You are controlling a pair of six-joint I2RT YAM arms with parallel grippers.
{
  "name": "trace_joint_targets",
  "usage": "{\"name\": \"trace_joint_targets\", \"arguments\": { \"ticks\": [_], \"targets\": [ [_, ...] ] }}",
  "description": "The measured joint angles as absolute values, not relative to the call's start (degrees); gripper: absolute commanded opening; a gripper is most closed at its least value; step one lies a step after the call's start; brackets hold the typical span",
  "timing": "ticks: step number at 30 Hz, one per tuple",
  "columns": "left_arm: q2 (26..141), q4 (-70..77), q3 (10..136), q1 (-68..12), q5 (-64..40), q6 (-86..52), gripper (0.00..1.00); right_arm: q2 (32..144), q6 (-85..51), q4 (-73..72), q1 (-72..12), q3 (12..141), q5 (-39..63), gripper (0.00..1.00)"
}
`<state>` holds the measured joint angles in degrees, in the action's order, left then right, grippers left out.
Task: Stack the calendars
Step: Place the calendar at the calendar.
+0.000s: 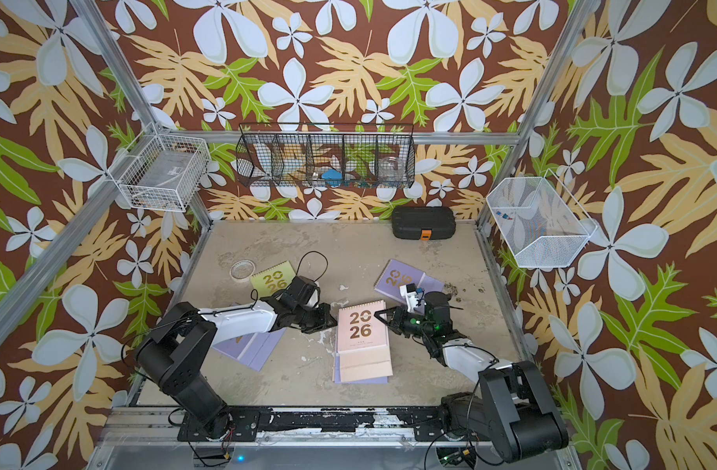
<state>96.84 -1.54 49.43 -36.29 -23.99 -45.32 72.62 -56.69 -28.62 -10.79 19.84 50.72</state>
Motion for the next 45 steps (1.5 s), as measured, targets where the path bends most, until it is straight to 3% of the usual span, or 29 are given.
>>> {"name": "trace_joint_targets", "arguments": {
  "ticks": [19, 45],
  "targets": [
    [97.6, -1.67, 49.89, -36.21, -24.01, -45.32, 0.0, 77.91, -57.84, -33.95, -12.73, 19.11, 49.5, 0.05],
    [97.62, -1.74, 50.19, -35.68, -24.03, -45.3, 0.0, 77.67, -51.9, -21.54, -13.1, 23.24, 43.64, 0.47]
  ]
}}
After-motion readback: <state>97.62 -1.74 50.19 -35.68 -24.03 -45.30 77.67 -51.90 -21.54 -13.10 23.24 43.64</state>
